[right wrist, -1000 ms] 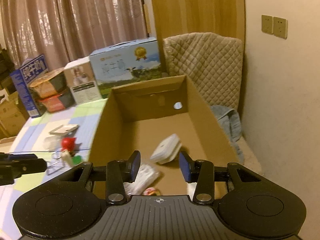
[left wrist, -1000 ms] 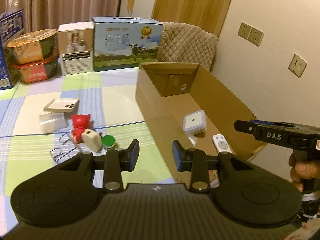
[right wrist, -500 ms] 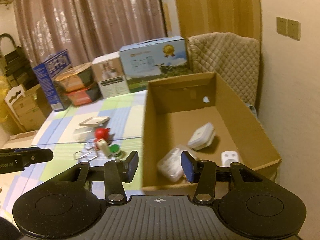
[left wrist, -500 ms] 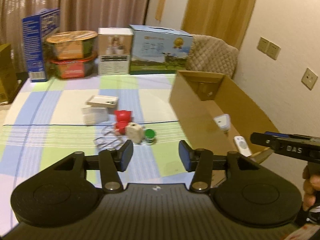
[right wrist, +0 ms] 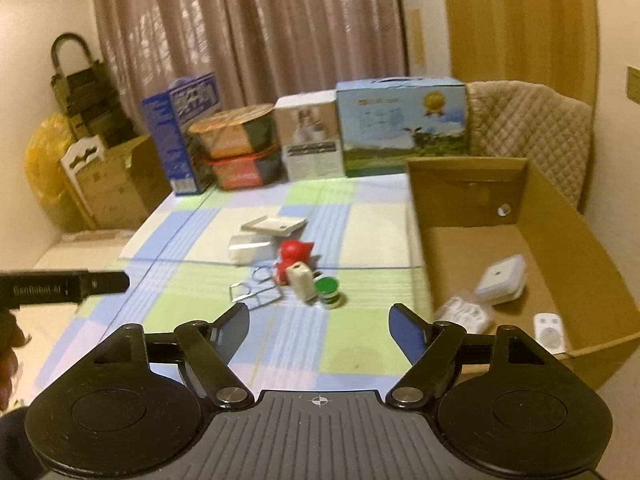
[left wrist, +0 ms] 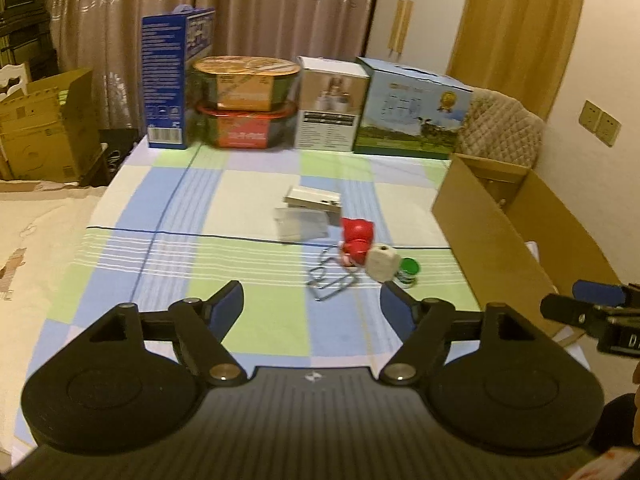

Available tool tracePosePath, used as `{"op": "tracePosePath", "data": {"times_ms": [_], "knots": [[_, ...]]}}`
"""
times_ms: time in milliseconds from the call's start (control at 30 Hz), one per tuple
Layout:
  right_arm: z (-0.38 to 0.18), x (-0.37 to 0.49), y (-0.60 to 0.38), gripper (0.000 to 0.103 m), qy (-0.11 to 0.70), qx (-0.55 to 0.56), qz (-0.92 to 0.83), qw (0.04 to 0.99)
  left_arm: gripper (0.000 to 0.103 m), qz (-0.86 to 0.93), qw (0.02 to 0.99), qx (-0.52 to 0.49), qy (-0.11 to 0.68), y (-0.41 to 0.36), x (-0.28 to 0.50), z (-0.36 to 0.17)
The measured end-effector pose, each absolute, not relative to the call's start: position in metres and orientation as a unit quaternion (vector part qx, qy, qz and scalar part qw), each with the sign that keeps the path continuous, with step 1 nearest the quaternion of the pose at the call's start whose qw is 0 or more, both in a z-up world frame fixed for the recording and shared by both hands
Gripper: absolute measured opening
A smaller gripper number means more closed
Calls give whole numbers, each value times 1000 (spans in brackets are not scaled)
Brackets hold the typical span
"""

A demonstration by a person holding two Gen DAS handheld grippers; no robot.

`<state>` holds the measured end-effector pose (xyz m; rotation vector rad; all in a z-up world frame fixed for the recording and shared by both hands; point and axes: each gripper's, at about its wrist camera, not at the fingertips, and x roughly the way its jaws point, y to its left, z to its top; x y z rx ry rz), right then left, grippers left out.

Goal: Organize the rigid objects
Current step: 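Move both open tools over the table toward the jar and wire rack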

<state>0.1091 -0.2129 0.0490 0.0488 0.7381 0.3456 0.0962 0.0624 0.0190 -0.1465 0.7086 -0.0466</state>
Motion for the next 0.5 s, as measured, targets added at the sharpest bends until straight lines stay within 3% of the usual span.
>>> {"op": "tracePosePath", "data": {"times_ms": [367, 500], "knots": [[20, 121, -194, 75, 371, 7, 179, 911, 98, -18, 933, -50, 355, 74, 114, 0], [7, 126, -188, 75, 378, 2, 184, 908, 102, -26, 931, -32, 364, 71, 124, -12]]}}
